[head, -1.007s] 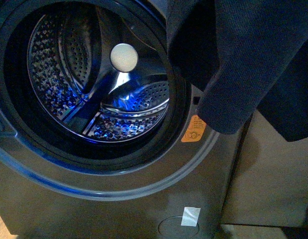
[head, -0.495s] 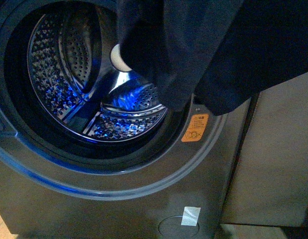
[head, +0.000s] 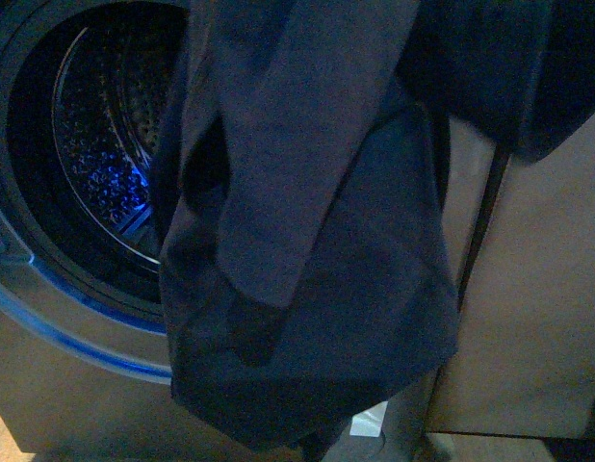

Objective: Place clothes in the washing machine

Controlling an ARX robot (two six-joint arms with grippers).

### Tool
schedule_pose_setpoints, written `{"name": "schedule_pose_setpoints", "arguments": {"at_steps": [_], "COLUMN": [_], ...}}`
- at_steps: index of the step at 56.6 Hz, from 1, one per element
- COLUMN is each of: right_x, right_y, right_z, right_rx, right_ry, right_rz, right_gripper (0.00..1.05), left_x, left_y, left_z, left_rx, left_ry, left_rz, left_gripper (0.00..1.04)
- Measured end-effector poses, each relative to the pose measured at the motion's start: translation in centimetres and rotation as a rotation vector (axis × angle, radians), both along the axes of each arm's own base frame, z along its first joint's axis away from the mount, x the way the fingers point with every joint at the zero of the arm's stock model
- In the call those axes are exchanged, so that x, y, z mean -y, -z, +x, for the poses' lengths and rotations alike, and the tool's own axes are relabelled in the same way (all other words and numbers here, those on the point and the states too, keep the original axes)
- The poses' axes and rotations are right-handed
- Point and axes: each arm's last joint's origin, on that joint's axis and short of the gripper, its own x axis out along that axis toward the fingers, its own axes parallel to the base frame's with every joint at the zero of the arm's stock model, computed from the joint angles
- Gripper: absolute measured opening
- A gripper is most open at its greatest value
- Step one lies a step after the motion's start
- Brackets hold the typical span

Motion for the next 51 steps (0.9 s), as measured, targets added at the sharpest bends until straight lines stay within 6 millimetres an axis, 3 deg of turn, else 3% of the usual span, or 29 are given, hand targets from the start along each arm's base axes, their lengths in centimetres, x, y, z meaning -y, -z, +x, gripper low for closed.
{"name": "schedule_pose_setpoints", "arguments": {"at_steps": [6,20,27,32,41,51], "right_x": [0.0,0.0,0.3,2.0,4.9,6.3], "right_y": [0.0,-0.1,0.7,3.3,9.6,16.1], "right_z": [0.0,-0.1,-0.7,-2.8,-7.3,-9.7], "right_rx": [0.0,0.001,0.023,0.011,-0.111,-0.262], "right_ry": [-0.001,0.006,0.285,0.428,0.511,0.573], "right_rz": [0.001,0.004,0.156,0.207,0.223,0.256], "right_gripper": [0.99,0.97,0.97,0.97,0.97,0.97], "left_x": [-1.5,-5.7,-7.5,-8.9,-10.3,-10.4], "left_y": [1.2,3.7,6.4,9.2,13.2,16.9], "left_z": [0.7,3.2,5.1,6.8,8.3,9.2], "left_rx": [-0.022,-0.071,-0.122,-0.168,-0.222,-0.264], "left_ry": [0.011,-0.097,-0.125,-0.147,-0.169,-0.178], "left_rz": [-0.003,-0.021,-0.015,-0.005,0.007,0.023], "left_gripper": [0.11,0.11,0.11,0.11,0.11,0.11]}}
